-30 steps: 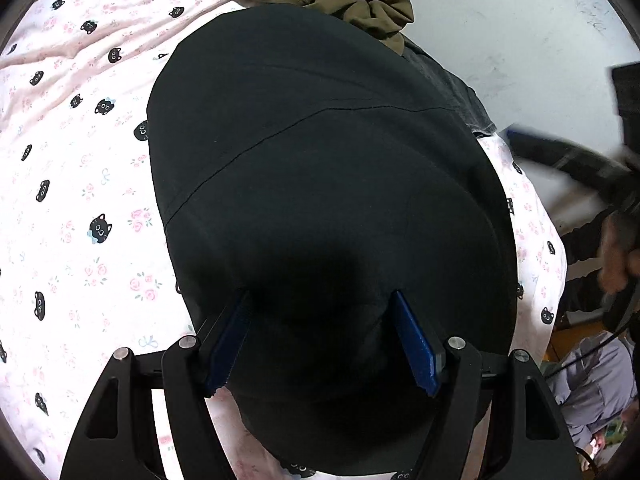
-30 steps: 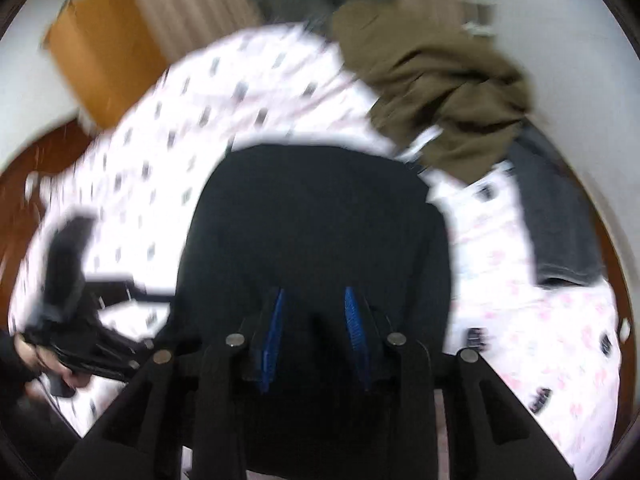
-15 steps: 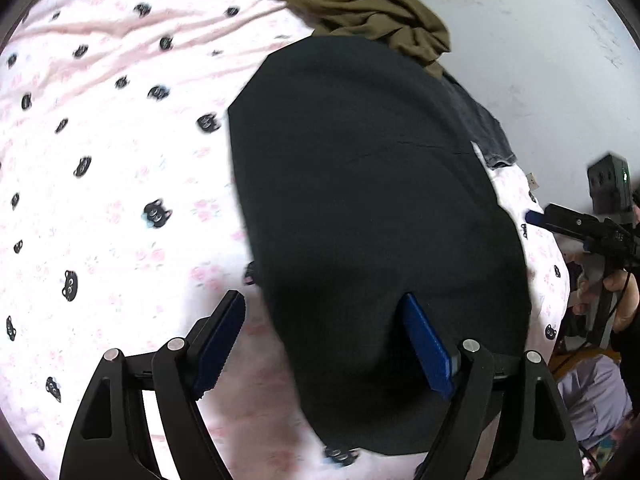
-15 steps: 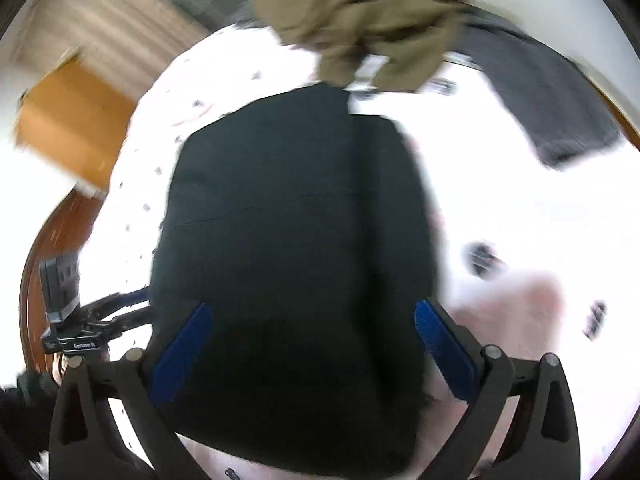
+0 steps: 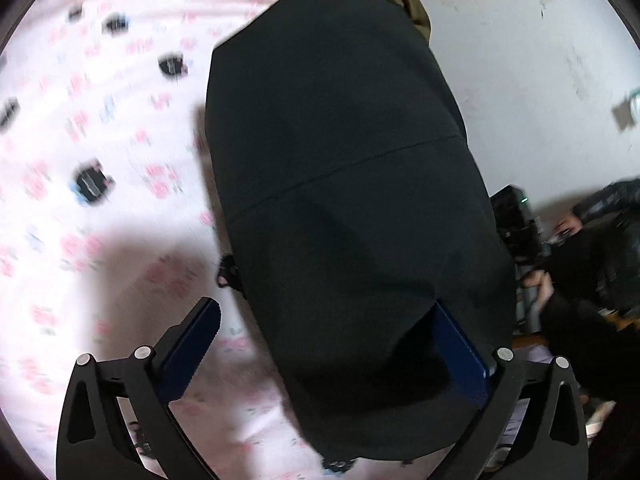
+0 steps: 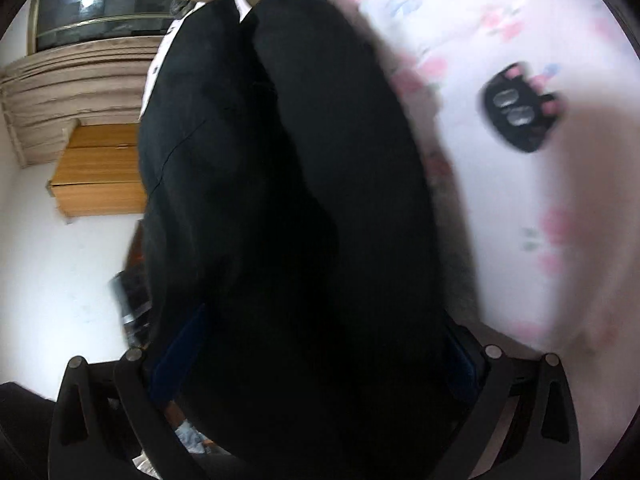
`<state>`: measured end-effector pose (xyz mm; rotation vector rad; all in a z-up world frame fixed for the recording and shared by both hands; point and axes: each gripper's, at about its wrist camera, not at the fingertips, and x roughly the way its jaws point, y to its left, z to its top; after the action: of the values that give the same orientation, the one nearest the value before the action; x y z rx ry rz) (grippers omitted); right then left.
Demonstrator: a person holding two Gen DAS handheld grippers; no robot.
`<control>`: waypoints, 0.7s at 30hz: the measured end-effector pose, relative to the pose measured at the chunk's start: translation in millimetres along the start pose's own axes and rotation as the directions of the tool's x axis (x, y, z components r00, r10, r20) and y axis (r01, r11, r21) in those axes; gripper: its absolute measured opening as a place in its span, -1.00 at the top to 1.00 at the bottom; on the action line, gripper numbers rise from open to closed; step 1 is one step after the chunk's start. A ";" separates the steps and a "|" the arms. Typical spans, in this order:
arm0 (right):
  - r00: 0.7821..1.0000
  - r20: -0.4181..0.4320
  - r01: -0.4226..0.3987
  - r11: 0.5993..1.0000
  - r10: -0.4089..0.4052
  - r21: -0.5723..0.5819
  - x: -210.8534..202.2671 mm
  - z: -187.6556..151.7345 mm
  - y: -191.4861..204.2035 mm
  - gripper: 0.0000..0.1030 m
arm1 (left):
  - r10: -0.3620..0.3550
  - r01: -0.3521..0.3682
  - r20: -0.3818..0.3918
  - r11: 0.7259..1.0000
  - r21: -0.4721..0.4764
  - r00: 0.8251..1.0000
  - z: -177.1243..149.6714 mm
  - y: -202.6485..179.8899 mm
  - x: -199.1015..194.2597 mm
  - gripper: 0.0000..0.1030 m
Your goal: Fold clothes
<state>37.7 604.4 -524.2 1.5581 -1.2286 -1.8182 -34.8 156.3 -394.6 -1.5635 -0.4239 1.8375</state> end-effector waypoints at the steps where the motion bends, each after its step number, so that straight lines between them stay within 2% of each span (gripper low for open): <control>1: 1.000 -0.015 0.002 1.000 -0.002 -0.019 4.5 2.3 1.2 -1.00 | -0.029 0.029 -0.012 1.000 -0.011 0.999 -0.4 2.7 4.7 -1.00; 3: 0.998 -0.038 0.051 0.996 -0.054 -0.076 10.9 7.5 3.5 -1.00 | -0.081 0.080 -0.035 0.997 -0.022 0.996 0.0 5.7 13.4 -1.00; 8: 0.998 -0.048 0.044 0.996 -0.048 -0.082 13.7 16.7 -3.4 -1.00 | -0.198 0.196 -0.080 0.980 -0.036 0.977 2.9 13.6 31.3 -1.00; 12: 0.998 -0.055 0.021 0.994 -0.027 -0.108 12.8 20.1 -5.5 -0.95 | -0.202 0.200 -0.077 0.979 -0.044 0.976 -1.3 12.7 34.5 -0.94; 13: 0.998 -0.057 0.007 0.994 -0.013 -0.107 11.8 21.1 -6.1 -0.72 | -0.194 0.192 -0.068 0.980 -0.044 0.979 -3.2 11.4 32.7 -0.83; 14: 0.998 -0.058 -0.008 0.994 0.002 -0.105 10.6 22.1 -6.6 -0.35 | -0.186 0.183 -0.060 0.982 -0.045 0.981 -5.1 10.1 30.9 -0.77; 17: 0.998 -0.050 -0.036 0.995 0.031 -0.096 3.6 24.0 -9.0 0.09 | -0.152 0.150 -0.037 0.987 -0.049 0.988 -10.2 8.1 25.8 -0.42; 19: 0.999 -0.037 -0.038 0.995 0.035 -0.095 -2.2 24.7 -10.0 0.20 | -0.123 0.122 -0.017 0.991 -0.056 0.992 -13.7 7.2 21.9 -0.15; 21: 1.000 -0.025 -0.010 0.992 0.007 -0.124 -7.0 24.7 -3.9 0.26 | -0.093 0.093 -0.001 0.994 -0.058 0.996 -13.4 3.5 21.6 0.02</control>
<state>17.0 620.2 -524.4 1.4995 -1.0875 -1.8286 -24.0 166.0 -415.8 -1.5591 -0.5433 1.7653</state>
